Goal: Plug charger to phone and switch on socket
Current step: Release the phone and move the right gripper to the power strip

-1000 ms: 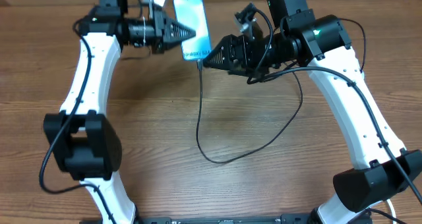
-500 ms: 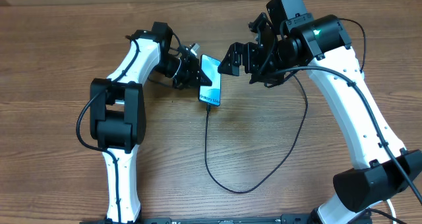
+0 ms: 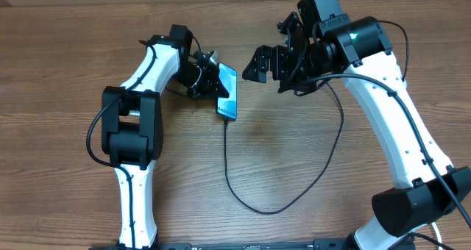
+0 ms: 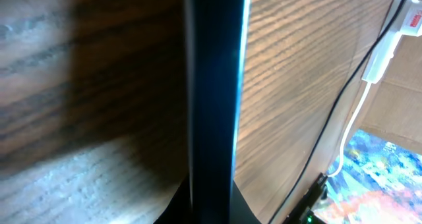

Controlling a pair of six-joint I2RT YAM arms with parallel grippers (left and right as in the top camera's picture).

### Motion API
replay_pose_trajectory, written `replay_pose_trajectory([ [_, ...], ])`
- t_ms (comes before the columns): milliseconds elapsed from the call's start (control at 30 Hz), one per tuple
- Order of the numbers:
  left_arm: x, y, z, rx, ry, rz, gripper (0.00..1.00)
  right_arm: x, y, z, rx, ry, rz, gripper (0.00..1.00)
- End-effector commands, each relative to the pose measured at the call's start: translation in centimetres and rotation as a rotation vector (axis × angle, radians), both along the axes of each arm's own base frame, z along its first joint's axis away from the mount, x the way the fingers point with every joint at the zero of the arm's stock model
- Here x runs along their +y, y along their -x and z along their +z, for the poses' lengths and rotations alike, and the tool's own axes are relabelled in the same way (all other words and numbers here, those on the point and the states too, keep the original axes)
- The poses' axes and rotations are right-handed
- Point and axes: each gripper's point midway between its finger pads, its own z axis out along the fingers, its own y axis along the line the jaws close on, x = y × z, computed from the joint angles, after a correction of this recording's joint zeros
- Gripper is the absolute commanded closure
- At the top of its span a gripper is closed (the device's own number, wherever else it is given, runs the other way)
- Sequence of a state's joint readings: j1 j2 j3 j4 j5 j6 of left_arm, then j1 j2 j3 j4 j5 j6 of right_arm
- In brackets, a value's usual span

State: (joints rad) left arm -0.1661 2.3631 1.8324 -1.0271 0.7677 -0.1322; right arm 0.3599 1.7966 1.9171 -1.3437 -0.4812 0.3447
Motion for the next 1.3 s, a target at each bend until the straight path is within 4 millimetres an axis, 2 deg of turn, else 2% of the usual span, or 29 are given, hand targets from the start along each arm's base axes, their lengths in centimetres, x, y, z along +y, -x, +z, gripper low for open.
replay_pose_trajectory([
  [0, -0.3, 0.6, -0.9, 0.023, 0.003, 0.004, 0.9, -0.1, -0.3, 0.6, -0.022, -0.001, -0.01, 0.0],
  [67, -0.2, 0.8, -1.3, 0.027, 0.0, 0.004, 0.9, -0.1, -0.3, 0.6, -0.022, -0.001, -0.01, 0.0],
  [200, 0.8, 0.9, -2.1, 0.028, -0.076, 0.004, 0.82, -0.2, -0.3, 0.5, -0.021, 0.007, -0.013, 0.0],
  [333, 2.3, 1.4, -3.2, 0.042, -0.187, 0.001, 0.63, -1.6, -0.3, -0.3, -0.011, 0.084, -0.046, 0.0],
  [433, 2.8, 1.4, -3.5, 0.039, -0.219, 0.001, 0.6, -2.2, -0.4, -0.7, -0.014, 0.123, -0.061, 0.0],
  [467, 3.0, 1.5, -3.6, 0.042, -0.234, 0.0, 0.57, -2.9, -0.5, -0.9, -0.016, 0.154, -0.081, 0.0],
  [500, 3.5, 1.7, -3.9, 0.048, -0.266, -0.002, 0.46, -3.7, -0.8, -1.1, -0.009, 0.18, -0.117, 0.0],
  [533, 4.3, 1.8, -4.2, 0.051, -0.314, -0.005, 0.41, -4.5, -1.0, -1.3, -0.001, 0.194, -0.152, 0.0],
  [600, 4.9, 1.9, -4.5, 0.049, -0.356, -0.007, 0.18, -6.3, -1.7, -1.4, 0.005, 0.208, -0.197, 0.0],
  [633, 5.0, 1.8, -4.5, 0.049, -0.355, -0.006, 0.03, -7.8, -2.1, -1.6, 0.006, 0.238, -0.235, 0.0],
  [667, 5.1, 1.8, -4.5, 0.05, -0.356, -0.004, 0.0, -8.9, -2.4, -1.7, 0.003, 0.265, -0.262, 0.0],
  [767, 6.0, 1.4, -4.2, 0.054, -0.354, 0.024, 0.0, -13.3, -3.0, -2.2, 0.009, 0.367, -0.362, 0.0],
  [800, 6.5, 1.3, -3.8, 0.06, -0.355, 0.041, 0.0, -14.2, -3.0, -2.3, 0.012, 0.384, -0.382, 0.0],
  [867, 7.7, 0.6, -2.2, 0.045, -0.351, 0.073, 0.0, -16.6, -3.4, -2.3, 0.012, 0.419, -0.441, 0.0],
  [933, 8.3, 0.0, 0.6, -0.002, -0.336, 0.101, 0.0, -18.5, -4.0, -2.2, 0.005, 0.419, -0.494, 0.0],
  [967, 8.7, -0.6, 3.2, -0.072, -0.347, 0.116, 0.0, -20.1, -4.4, -2.1, 0.005, 0.418, -0.537, 0.0],
  [1000, 9.2, -1.1, 5.5, -0.141, -0.369, 0.13, 0.0, -20.8, -4.3, -2.1, 0.009, 0.423, -0.552, 0.0],
  [1033, 9.8, -1.7, 9.2, -0.25, -0.406, 0.162, 0.0, -23.4, -4.2, -2.3, 0.019, 0.467, -0.605, 0.0],
  [1067, 10.4, -2.0, 11.9, -0.327, -0.44, 0.203, 0.0, -26.2, -3.8, -2.6, 0.039, 0.521, -0.667, 0.0],
  [1100, 11.5, -2.2, 16.1, -0.438, -0.489, 0.277, 0.0, -27.3, -3.7, -2.8, 0.053, 0.53, -0.692, 0.0],
  [1167, 13.1, -1.7, 20.4, -0.538, -0.546, 0.372, 0.0, -29.8, -3.6, -3.2, 0.073, 0.527, -0.756, 0.0],
  [1233, 14.1, -0.8, 24.0, -0.626, -0.572, 0.421, 0.0, -31.8, -3.3, -3.2, 0.08, 0.53, -0.808, 0.0],
  [1267, 14.3, -0.3, 25.1, -0.648, -0.571, 0.43, 0.0, -32.9, -3.3, -3.1, 0.077, 0.528, -0.837, 0.0],
])
